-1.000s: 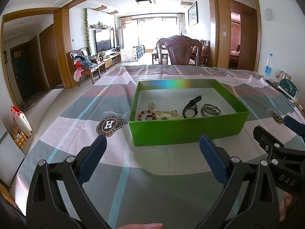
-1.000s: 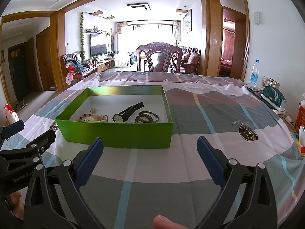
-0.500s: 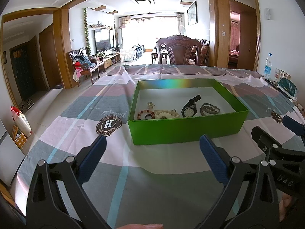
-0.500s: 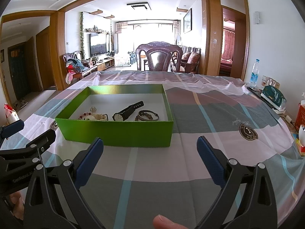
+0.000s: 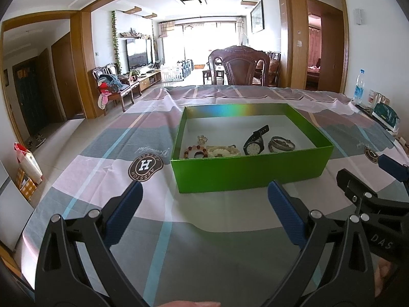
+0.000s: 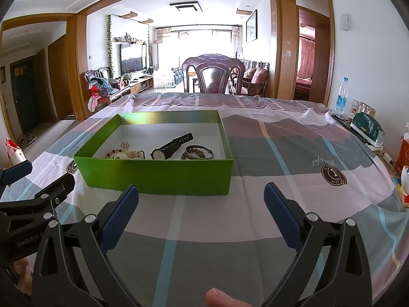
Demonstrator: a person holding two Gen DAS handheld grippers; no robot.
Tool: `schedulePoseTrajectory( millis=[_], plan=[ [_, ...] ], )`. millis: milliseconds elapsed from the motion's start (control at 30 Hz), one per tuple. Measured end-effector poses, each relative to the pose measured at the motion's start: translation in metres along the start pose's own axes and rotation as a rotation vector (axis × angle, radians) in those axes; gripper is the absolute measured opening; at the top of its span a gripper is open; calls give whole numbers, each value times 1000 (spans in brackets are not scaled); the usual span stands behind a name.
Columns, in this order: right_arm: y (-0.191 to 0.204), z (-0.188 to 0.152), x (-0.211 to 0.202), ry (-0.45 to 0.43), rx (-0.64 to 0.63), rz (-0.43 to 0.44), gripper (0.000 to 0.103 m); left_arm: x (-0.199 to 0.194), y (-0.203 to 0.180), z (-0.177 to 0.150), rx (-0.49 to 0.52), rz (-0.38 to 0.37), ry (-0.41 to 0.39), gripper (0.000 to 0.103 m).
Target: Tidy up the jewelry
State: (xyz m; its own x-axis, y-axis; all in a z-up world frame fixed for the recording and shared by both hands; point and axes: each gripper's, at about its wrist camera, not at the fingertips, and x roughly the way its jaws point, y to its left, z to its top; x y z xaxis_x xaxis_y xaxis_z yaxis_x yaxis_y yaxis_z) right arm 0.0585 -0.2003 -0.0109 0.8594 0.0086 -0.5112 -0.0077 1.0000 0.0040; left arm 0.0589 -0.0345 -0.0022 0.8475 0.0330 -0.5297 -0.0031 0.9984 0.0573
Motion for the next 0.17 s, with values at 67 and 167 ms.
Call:
schedulePoseTrajectory(
  millis=[67, 167],
  plan=[
    [0, 0, 0, 0, 0, 0, 96, 0, 0, 0, -1, -2, 2, 97],
    [0, 0, 0, 0, 0, 0, 96, 0, 1, 0, -3, -3, 4, 99]
  ],
)
